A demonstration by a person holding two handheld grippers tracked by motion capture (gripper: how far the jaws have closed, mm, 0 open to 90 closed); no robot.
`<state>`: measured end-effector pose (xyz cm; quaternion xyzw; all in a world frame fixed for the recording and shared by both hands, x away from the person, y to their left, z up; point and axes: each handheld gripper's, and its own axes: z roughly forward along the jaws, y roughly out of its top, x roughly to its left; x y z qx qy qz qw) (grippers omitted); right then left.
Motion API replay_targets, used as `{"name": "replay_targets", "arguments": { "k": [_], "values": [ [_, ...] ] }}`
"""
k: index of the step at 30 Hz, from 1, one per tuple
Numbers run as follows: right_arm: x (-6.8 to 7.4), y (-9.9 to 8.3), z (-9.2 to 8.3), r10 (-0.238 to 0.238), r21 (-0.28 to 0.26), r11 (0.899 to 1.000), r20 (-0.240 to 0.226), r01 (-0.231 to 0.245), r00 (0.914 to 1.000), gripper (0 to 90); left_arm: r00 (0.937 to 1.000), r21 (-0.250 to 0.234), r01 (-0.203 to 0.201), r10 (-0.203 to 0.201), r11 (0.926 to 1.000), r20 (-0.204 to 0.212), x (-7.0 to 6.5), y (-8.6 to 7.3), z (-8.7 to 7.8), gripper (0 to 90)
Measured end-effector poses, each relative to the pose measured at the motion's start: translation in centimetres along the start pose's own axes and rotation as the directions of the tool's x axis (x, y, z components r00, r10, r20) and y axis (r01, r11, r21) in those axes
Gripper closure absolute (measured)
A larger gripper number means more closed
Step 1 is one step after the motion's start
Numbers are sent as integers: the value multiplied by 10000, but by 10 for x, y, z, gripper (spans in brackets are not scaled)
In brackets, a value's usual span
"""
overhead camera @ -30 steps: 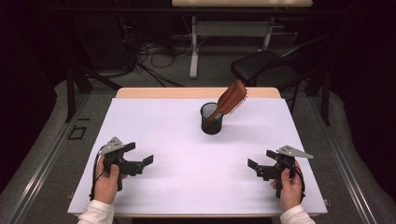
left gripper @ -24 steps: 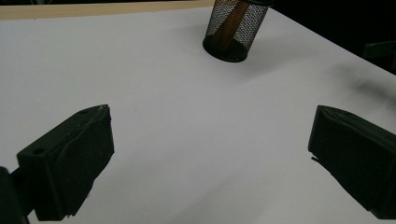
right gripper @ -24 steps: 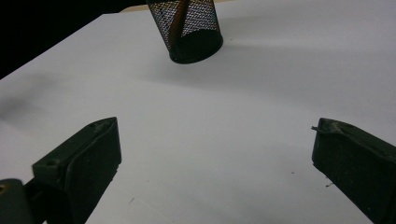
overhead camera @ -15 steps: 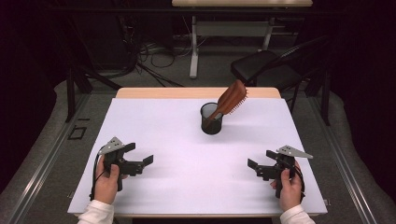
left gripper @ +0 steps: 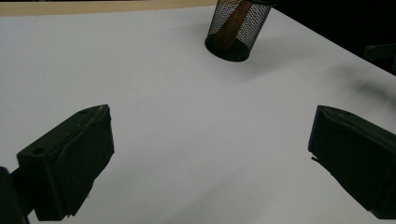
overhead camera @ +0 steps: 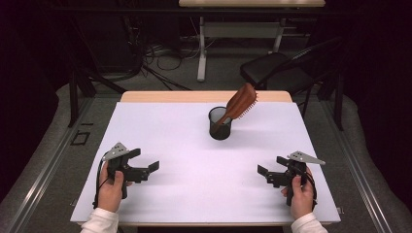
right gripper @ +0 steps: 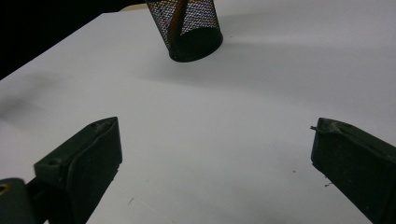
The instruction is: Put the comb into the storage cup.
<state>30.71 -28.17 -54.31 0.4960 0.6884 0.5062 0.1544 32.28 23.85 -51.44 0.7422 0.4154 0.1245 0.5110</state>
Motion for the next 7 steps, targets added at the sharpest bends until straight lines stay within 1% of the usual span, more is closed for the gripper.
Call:
{"name": "replay_targets", "arguments": {
  "k": [1, 7],
  "values": [
    [0, 0, 1, 39, -61, 10000, -11, -39, 10000, 17, 10000, 7, 3, -3, 10000, -10, 0, 0, 0, 3],
    [-1, 0, 1, 15, -51, 10000, 37, -15, 10000, 17, 10000, -36, 49, -49, 10000, -38, 1, 0, 0, 3]
  ]
}}
